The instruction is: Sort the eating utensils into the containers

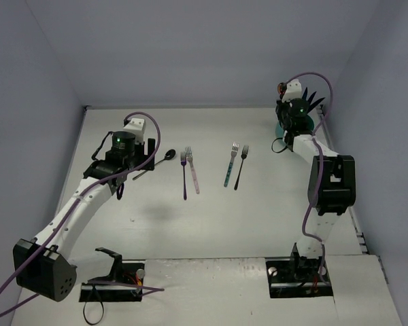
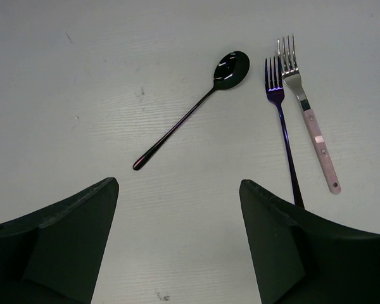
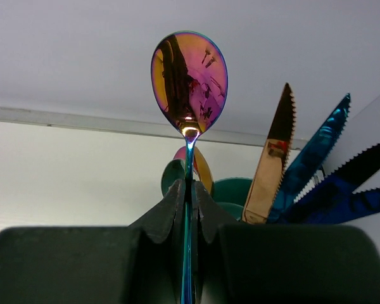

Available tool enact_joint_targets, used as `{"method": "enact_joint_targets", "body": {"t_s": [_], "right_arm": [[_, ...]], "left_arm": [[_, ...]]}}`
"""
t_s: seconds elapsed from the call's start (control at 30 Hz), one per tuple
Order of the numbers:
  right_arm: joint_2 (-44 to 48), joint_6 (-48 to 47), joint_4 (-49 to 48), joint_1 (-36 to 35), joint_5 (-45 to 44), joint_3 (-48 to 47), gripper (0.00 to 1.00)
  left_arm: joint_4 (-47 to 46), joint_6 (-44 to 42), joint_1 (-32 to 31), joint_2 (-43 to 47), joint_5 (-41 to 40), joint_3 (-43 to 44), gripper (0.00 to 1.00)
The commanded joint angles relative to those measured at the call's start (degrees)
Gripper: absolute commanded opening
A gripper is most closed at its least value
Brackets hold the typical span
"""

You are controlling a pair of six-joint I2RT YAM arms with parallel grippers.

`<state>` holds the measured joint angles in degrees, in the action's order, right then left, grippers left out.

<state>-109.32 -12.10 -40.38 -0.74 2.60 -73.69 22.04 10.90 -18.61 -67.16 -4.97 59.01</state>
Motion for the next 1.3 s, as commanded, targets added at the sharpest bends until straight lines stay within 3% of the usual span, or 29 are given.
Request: {"method": "enact_joint_targets", "body": {"t_s": [0.0,0.47,1.27], "right_arm": [[0.08,-1.12,-9.43,0.56,1.79,-5.10,0.00],[-4.44,-2.64,-11.73,2.51,2.28,-8.59,0.00],[0.25,1.99,-16.31,2.85,4.52,5.58,0.00]], "left_arm": [[-2.88,0.00,0.42,0.01,0.57,1.55,0.74],[-3.06,-0.09,0.42,-0.70,0.40,1.46,0.74],[-2.97,-0.17,0.42,-0.07,0.05,1.46,0.74]]}}
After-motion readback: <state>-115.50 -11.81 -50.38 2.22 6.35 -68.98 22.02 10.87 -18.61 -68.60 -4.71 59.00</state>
